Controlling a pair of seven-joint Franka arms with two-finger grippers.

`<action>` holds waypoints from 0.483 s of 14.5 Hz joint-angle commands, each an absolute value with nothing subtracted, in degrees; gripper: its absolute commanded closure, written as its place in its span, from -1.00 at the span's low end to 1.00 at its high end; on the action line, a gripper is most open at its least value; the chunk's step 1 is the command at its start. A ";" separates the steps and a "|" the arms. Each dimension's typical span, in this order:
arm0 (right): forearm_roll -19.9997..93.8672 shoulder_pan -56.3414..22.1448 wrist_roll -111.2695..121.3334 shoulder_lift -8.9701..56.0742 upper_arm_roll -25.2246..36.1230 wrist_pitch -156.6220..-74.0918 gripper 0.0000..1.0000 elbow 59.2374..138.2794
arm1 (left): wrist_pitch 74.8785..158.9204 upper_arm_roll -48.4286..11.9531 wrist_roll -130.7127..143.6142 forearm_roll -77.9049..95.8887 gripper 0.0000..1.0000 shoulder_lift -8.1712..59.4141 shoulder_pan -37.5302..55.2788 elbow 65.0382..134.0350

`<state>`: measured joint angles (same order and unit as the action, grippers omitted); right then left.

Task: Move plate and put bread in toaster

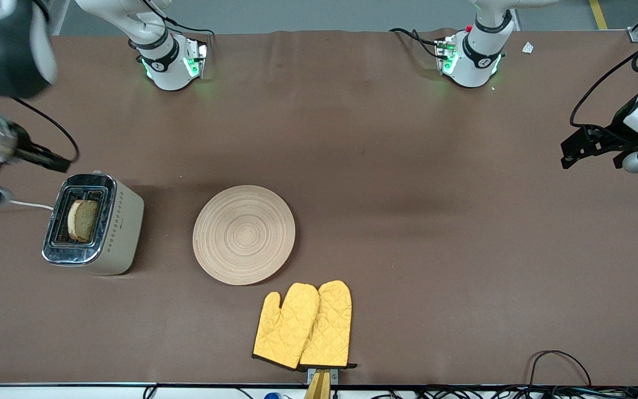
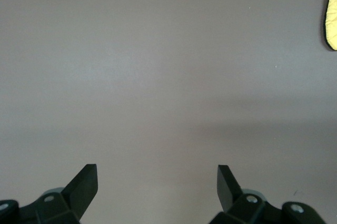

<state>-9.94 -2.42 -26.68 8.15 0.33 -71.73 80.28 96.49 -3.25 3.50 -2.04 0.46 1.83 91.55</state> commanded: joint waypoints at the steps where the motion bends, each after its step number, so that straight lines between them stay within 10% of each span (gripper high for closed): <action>1: -5.01 1.66 -23.42 -3.56 -0.44 -78.37 -1.00 92.95 | 96.33 -2.99 3.16 -1.32 -1.00 0.44 1.85 91.14; 7: -1.15 5.71 -6.35 -9.49 0.09 -81.03 -1.00 98.70 | 96.33 -2.99 3.16 -1.32 -1.00 0.44 1.85 91.14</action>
